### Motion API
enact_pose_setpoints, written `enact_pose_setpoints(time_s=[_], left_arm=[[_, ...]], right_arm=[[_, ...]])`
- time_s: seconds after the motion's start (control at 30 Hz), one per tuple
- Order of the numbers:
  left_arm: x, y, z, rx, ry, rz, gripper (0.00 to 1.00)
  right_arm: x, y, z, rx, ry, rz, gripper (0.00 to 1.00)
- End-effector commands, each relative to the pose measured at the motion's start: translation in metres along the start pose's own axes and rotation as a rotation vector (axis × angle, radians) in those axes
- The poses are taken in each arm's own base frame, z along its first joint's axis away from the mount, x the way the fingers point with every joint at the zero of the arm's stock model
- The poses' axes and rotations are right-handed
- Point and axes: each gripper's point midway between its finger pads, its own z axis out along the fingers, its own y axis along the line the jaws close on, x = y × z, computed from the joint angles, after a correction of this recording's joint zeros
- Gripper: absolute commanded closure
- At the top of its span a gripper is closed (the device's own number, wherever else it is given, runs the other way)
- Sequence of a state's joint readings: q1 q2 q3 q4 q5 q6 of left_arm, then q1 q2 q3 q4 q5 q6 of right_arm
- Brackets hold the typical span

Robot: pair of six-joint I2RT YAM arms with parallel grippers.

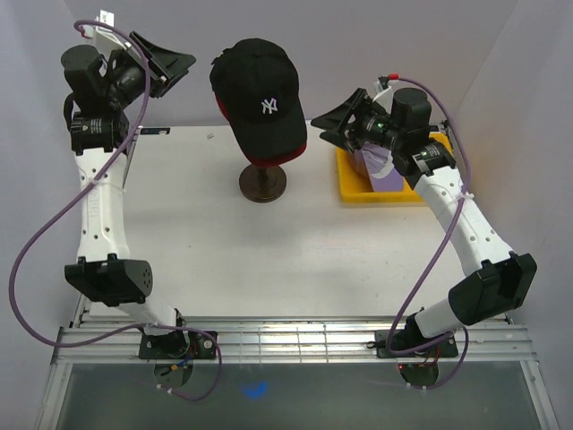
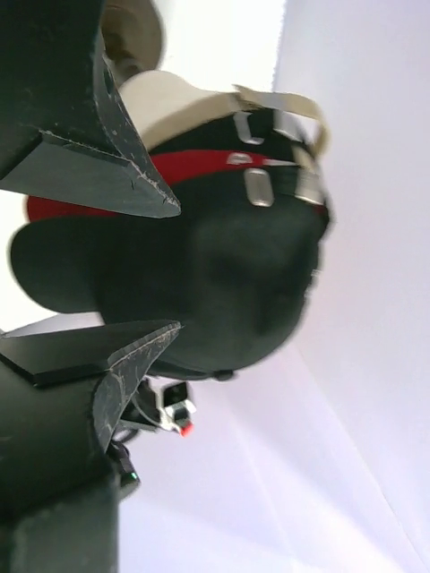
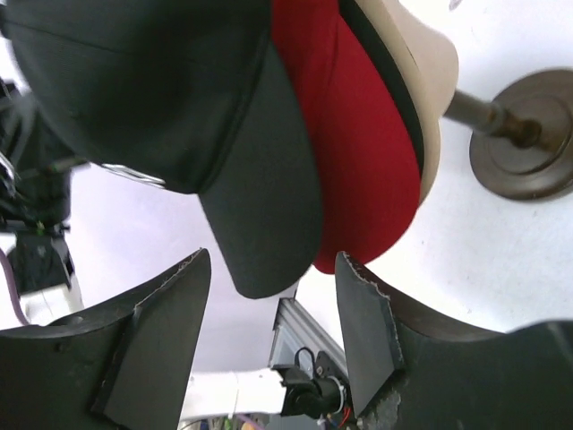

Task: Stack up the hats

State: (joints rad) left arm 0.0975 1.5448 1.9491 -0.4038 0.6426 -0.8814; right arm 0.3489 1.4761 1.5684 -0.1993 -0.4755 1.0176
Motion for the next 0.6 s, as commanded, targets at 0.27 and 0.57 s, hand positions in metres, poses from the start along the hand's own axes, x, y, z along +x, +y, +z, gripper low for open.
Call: enact_pose_setpoints(time_s=[0.27, 0.57], left_arm=[[-0.035, 0.028, 0.058, 0.197, 0.0, 0.083, 0.37], [-0.035, 0.037, 0.066, 0.21, 0.004, 0.085, 0.37]], right_arm=[[0.023, 0.006, 0.019, -0.094, -0.003, 0.069, 0.32], [0.047, 0.016, 0.016, -0.147, -0.034, 0.162, 0.31]])
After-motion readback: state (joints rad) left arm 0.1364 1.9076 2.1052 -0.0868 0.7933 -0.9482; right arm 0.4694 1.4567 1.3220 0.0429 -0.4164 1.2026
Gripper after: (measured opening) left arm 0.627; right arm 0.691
